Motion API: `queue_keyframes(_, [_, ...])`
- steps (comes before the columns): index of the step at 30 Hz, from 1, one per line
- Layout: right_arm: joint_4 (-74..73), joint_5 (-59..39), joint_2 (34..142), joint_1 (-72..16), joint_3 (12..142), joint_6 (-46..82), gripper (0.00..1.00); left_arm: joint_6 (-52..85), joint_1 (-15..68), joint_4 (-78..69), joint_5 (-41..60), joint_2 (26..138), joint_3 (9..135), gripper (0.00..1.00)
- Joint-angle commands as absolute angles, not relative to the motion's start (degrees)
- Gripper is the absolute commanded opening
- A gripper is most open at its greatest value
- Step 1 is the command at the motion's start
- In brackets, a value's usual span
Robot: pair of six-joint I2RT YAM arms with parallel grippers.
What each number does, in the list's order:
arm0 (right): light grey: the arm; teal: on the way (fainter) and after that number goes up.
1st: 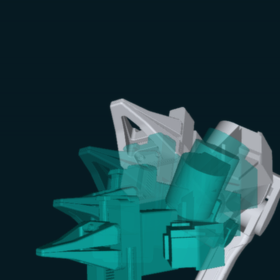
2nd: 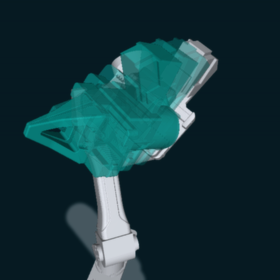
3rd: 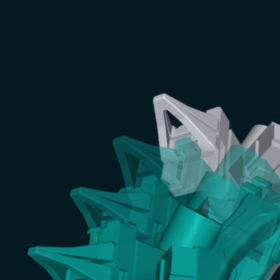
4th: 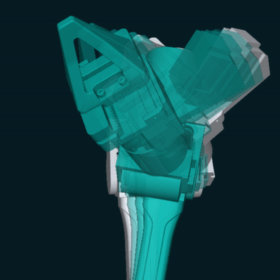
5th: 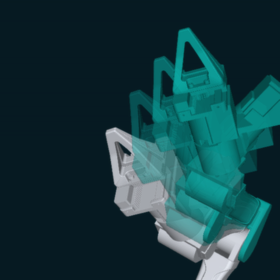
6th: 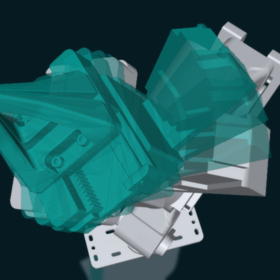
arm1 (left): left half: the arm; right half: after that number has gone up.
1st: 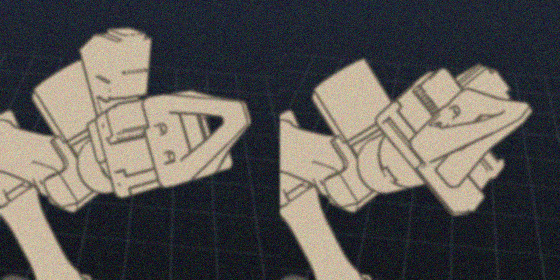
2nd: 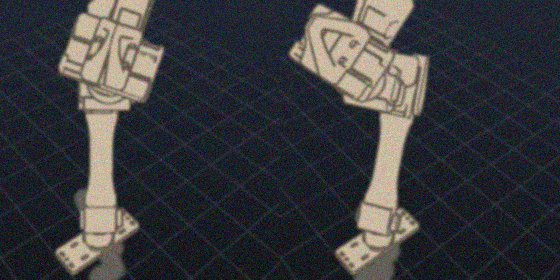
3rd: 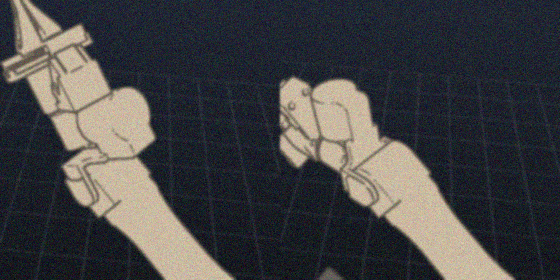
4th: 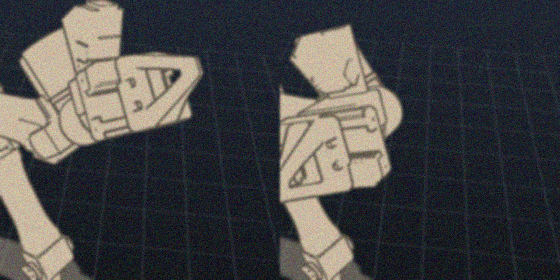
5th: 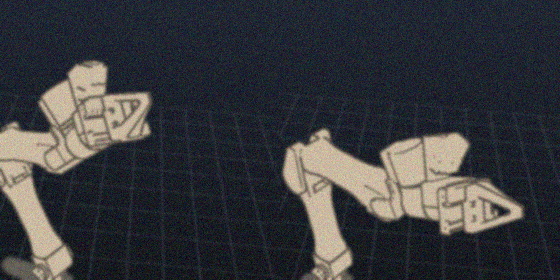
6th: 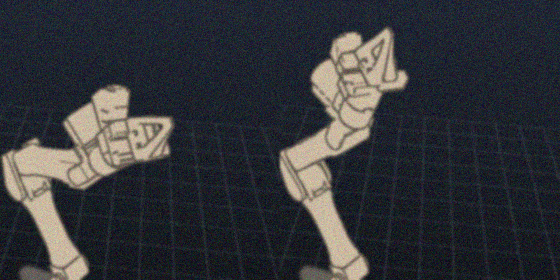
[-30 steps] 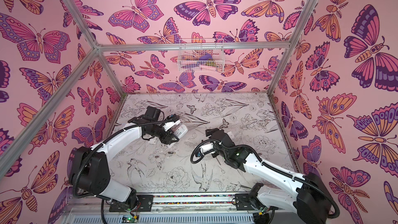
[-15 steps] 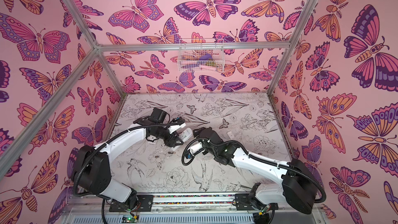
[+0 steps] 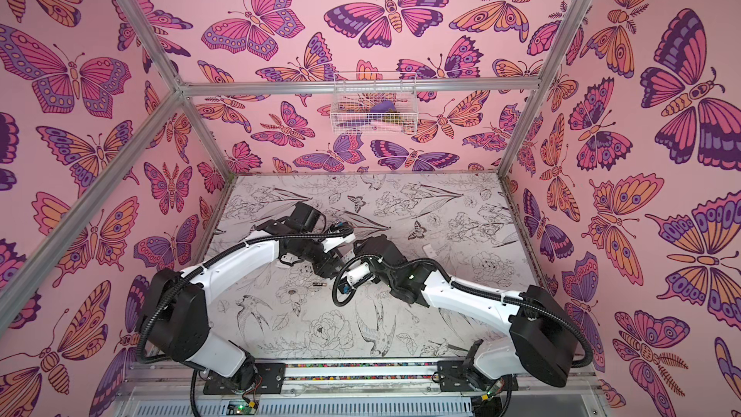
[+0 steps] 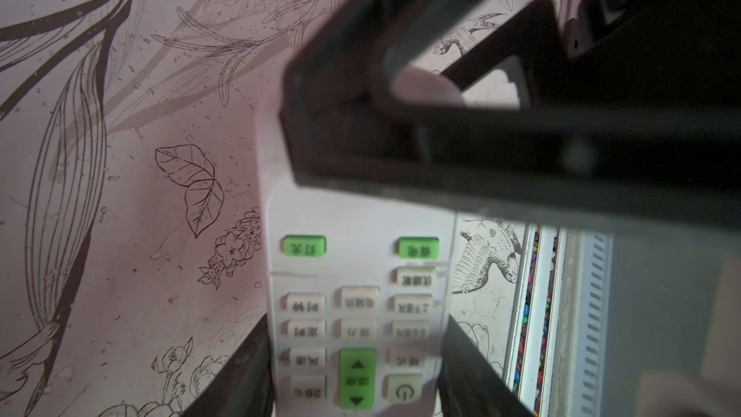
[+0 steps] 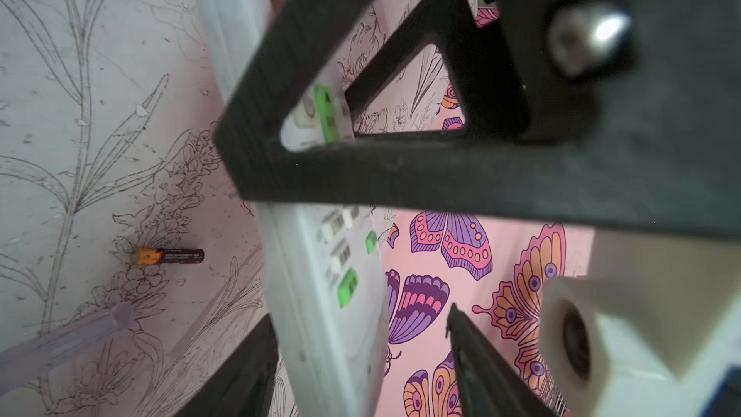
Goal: Unload the batteries from the remote control
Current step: 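Hold the remote up with the left gripper while the right gripper approaches its end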
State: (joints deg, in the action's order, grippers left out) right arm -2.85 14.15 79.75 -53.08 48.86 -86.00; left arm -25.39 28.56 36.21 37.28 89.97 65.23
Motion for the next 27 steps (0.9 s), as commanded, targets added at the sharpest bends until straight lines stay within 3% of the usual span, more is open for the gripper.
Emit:
queue_keyframes(1, [-4.39,14.83,80.61,-53.54,50.01,-87.28,0.62,-25.63,29.42,37.29,40.76,90.39,66.46,0.45])
queue_keyframes(15, [-4.40,14.20,79.83,-53.62,48.79,-85.85,0.12,-26.71,30.50,37.96,41.23,89.87,65.49,0.46])
queue_keyframes(18, [-4.36,14.66,79.81,-53.63,48.87,-85.57,0.05,-26.29,30.50,38.24,40.37,89.41,65.63,0.53])
queue_keyframes(23, [-4.68,13.19,79.25,-53.50,47.99,-83.05,0.01,-26.92,30.29,39.23,38.95,87.91,66.00,0.77])
queue_keyframes(27, [-5.40,13.53,79.04,-53.53,47.58,-80.39,0.00,-28.85,28.54,42.51,39.28,86.59,67.57,0.79])
